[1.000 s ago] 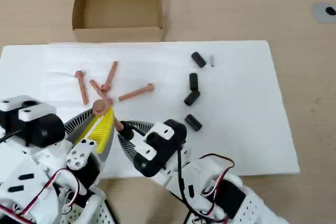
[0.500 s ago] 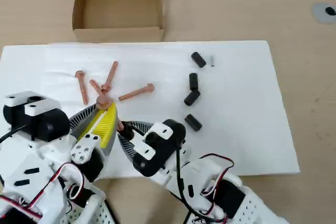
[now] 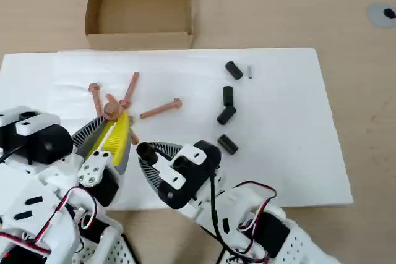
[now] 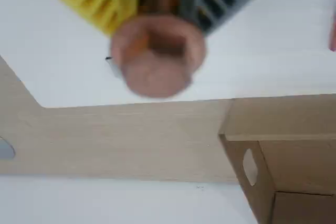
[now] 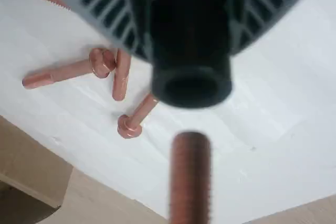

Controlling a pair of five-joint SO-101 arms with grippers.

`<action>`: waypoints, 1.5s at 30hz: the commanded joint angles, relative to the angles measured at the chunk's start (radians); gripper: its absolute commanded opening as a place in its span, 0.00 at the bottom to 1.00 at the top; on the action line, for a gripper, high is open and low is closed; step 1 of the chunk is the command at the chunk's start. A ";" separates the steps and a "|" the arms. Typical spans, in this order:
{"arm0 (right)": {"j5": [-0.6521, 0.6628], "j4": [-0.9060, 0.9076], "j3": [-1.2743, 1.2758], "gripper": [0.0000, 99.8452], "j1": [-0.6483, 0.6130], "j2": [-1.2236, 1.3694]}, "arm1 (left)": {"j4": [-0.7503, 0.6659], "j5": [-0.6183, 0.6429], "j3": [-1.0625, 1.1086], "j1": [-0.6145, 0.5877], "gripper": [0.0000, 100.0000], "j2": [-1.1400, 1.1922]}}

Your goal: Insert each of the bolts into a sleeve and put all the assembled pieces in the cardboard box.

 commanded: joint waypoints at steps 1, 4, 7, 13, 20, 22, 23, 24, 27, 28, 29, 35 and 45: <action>-0.008 -0.028 -0.007 0.01 -0.007 -0.090 | -0.023 0.000 -0.005 -0.015 0.01 0.002; -0.008 -0.028 -0.007 0.01 -0.007 -0.088 | -0.023 0.034 -0.005 -0.015 0.01 0.002; -0.008 -0.028 -0.007 0.01 -0.007 -0.088 | -0.021 0.057 -0.006 0.002 0.01 0.002; -0.009 -0.028 -0.007 0.01 -0.007 -0.088 | -0.017 0.057 -0.008 0.044 0.01 0.002; -0.026 -0.028 -0.005 0.01 -0.007 -0.088 | 0.031 0.057 -0.012 0.044 0.01 0.004; -0.048 -0.028 -0.005 0.01 -0.007 -0.085 | 0.031 0.058 -0.012 0.044 0.01 0.004; -0.051 -0.028 -0.005 0.01 -0.007 -0.085 | 0.031 0.058 -0.012 0.044 0.01 0.004; -0.051 -0.028 -0.005 0.01 -0.007 -0.084 | 0.031 0.058 -0.012 0.046 0.01 0.004; -0.052 -0.028 -0.005 0.01 0.005 -0.084 | 0.031 0.078 -0.012 0.046 0.01 0.004; -0.052 -0.028 -0.005 0.01 0.012 -0.084 | 0.031 0.089 -0.012 0.046 0.01 0.005; -0.052 -0.028 -0.005 0.01 0.019 -0.084 | 0.029 0.094 -0.012 0.046 0.01 0.007; -0.049 -0.028 -0.005 0.01 0.030 -0.084 | 0.023 0.095 -0.009 0.103 0.01 0.008; -0.049 -0.028 -0.005 0.01 0.030 -0.087 | 0.025 0.087 -0.003 0.135 0.01 0.010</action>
